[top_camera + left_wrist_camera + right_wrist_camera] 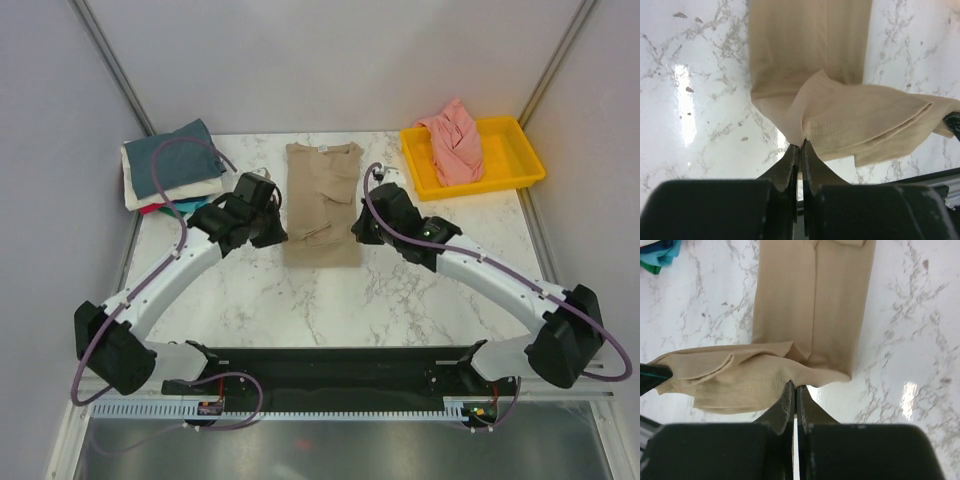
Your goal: Fold and stack the t-shirts
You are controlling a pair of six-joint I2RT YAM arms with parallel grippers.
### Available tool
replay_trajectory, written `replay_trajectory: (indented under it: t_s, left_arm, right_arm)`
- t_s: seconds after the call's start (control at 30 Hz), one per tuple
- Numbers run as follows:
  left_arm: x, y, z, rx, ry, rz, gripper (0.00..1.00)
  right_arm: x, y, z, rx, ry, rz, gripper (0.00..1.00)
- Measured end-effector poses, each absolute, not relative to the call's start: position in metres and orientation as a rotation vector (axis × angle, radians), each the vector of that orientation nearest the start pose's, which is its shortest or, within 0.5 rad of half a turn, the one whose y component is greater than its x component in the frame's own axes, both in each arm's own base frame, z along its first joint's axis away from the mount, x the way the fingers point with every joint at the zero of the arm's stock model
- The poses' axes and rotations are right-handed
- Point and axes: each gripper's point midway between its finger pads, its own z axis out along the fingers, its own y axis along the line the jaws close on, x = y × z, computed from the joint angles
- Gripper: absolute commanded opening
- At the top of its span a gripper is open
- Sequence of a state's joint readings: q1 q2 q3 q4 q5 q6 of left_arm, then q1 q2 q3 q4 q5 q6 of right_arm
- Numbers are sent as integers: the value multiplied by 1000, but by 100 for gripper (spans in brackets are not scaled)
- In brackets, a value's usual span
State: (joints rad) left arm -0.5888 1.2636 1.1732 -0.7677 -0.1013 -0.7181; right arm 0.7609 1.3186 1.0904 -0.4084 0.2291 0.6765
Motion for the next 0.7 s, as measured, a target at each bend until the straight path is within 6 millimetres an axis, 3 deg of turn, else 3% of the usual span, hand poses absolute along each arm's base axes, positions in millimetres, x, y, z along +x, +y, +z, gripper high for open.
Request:
replay_trajectory:
  t_s: [0.17, 0.47, 0.7]
  left_arm:
    - [311, -187, 171, -209, 2532, -409, 7]
    - [366, -188, 116, -206, 2671, -408, 8]
    - [407, -189, 98, -214, 2697, -456, 14]
  right_arm:
    - [332, 258, 186, 3, 2276, 492, 0]
    - [384, 257, 138, -22, 2385, 465, 0]
    - [414, 256, 107, -2, 2437, 464, 0]
